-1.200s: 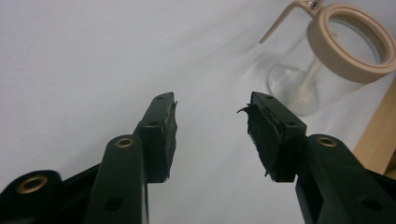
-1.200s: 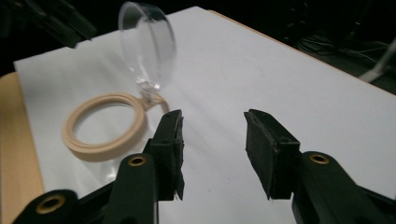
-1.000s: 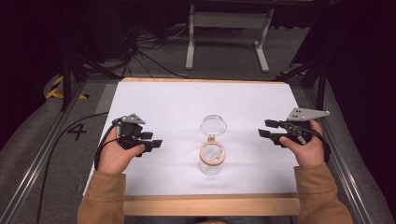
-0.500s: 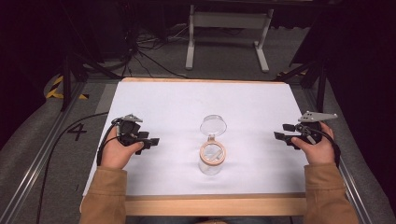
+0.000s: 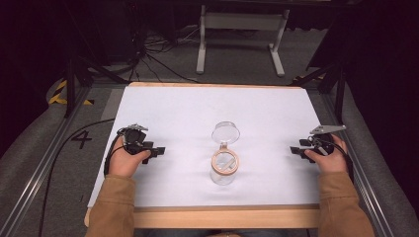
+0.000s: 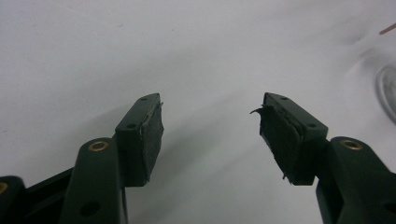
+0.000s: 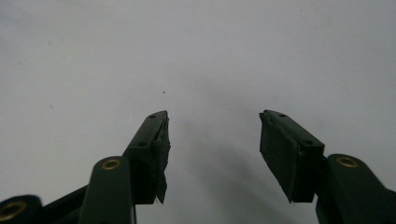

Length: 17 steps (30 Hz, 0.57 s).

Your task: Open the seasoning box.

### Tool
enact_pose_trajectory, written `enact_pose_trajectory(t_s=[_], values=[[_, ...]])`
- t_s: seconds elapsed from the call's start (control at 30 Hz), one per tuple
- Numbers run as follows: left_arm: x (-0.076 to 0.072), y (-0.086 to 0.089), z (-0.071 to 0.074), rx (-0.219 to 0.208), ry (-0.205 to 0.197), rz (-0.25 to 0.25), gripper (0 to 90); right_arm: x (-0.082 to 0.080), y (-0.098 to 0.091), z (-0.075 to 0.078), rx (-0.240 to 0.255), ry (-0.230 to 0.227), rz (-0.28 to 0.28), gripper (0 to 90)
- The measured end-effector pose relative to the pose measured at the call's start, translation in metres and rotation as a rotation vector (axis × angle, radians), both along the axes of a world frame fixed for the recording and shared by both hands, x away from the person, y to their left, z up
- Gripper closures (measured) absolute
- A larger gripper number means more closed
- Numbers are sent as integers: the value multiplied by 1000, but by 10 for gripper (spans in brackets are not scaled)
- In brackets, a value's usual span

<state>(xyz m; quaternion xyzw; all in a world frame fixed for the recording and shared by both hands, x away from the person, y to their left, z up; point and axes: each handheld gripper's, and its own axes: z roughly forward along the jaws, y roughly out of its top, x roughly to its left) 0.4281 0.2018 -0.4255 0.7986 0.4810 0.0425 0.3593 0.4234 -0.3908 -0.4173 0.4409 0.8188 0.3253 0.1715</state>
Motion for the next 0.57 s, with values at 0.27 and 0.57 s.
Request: enact_pose_trajectory(t_s=[0.27,0.57], values=[[1,-4,-4,5,18,-14,391,3,5,-13,-21,9,9,420],[1,-5,-3,2,12,-23,385,3,6,-12,-15,-11,9,413]])
